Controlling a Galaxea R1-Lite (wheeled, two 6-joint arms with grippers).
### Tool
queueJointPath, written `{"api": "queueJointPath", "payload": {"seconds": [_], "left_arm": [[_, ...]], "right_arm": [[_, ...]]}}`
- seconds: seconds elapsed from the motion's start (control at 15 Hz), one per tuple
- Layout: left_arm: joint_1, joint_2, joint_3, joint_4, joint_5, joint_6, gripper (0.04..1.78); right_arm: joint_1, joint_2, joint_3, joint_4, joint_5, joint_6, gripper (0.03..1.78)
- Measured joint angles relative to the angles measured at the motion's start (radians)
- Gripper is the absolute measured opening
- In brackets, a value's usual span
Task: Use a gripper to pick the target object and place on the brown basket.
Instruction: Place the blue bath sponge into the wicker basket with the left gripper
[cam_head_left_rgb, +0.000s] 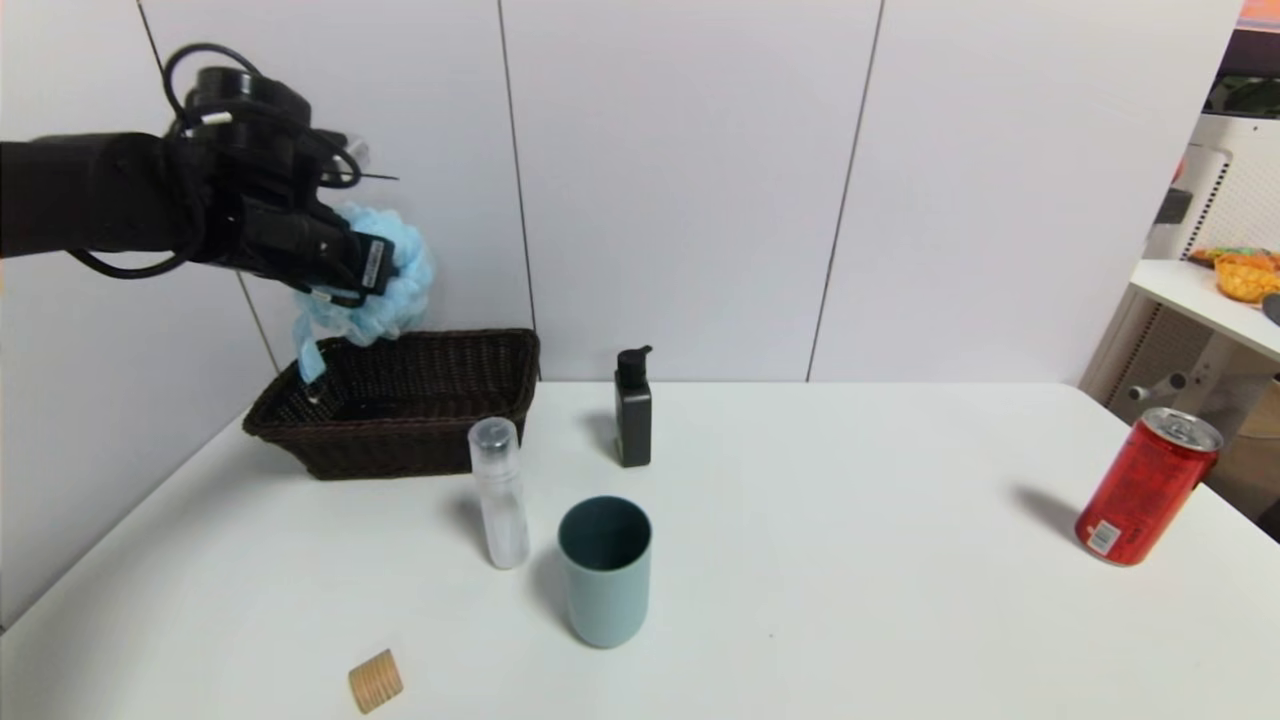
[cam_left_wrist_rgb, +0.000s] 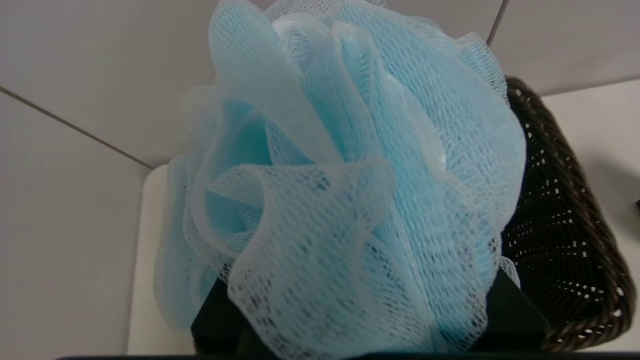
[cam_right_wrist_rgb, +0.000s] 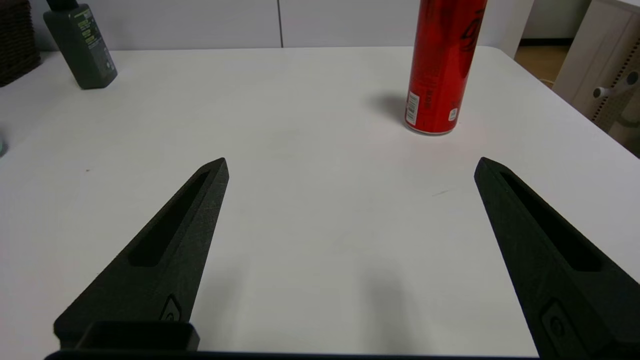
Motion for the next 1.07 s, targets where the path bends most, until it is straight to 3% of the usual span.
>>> {"api": "queueJointPath", "payload": {"seconds": [0.27,0.67,1.07], "left_arm": [[-0.001,0.104,-0.004,-0.003,-0.021,-0.002,0.70],[-0.001,0.146,-0.038,-0.004,-0.024,-0.002,1.24],[-0.001,0.076,-0.035,0.001,-0.038,-0.006,1.49]], "right_arm": [[0.000,0.000,0.000,0.000,0.000,0.000,1.70],[0.000,0.000,0.000,0.000,0.000,0.000,1.70],[0.000,0.000,0.000,0.000,0.000,0.000,1.70]]}}
